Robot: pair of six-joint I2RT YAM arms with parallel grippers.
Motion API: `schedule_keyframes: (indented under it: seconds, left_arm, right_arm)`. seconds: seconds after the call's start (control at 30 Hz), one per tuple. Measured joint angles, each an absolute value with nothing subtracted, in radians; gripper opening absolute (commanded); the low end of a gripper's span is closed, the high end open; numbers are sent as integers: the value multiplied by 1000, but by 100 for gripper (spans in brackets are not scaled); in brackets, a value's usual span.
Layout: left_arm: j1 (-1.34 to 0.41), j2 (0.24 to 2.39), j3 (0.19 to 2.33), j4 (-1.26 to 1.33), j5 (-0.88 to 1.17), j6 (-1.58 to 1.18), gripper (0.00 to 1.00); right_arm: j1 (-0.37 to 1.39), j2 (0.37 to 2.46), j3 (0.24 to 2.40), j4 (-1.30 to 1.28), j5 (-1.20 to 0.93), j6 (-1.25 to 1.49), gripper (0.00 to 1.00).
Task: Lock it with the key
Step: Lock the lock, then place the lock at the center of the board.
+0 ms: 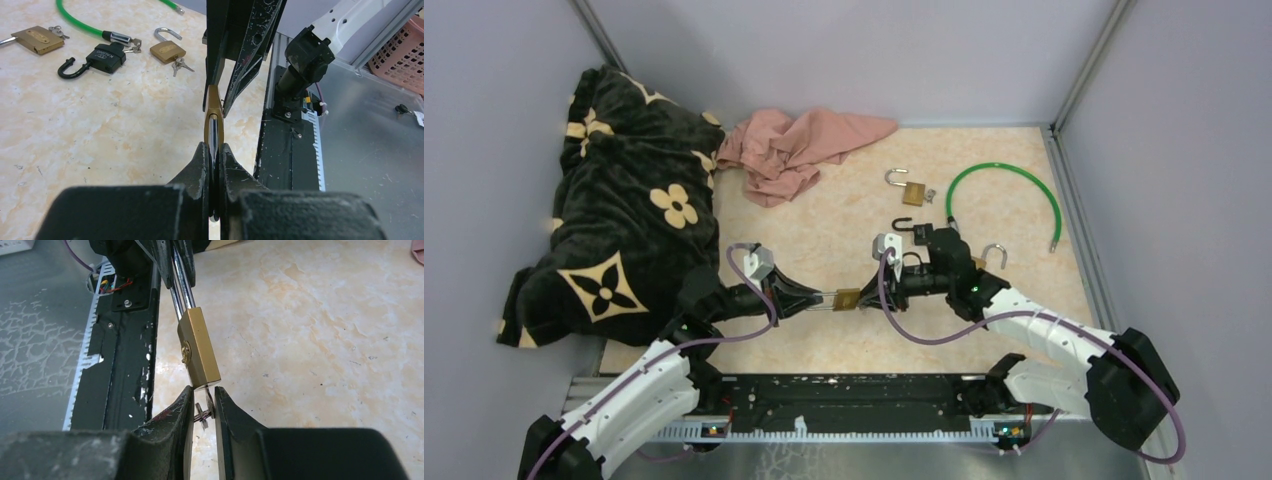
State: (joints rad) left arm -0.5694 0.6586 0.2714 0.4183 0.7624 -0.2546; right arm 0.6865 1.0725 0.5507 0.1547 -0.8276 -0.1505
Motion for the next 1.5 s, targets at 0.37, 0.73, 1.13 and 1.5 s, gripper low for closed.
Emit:
schedule_keyframes:
  seconds: [0.37, 0.73, 1.13, 1.5]
  left_arm:
    - [-569, 659, 271, 415, 791, -216, 0]
    - [-567, 642, 337, 243, 846, 22, 0]
    - [-509, 605, 516, -190, 768, 380, 0]
    - [-420, 708, 403, -67, 422, -286, 0]
  right_arm:
    - [701, 1082, 567, 102, -840, -189, 0]
    - [722, 1093, 607, 0, -810, -250, 0]
    - [709, 1094, 617, -65, -546, -259, 0]
    - [704, 1113, 617, 64, -431, -34, 0]
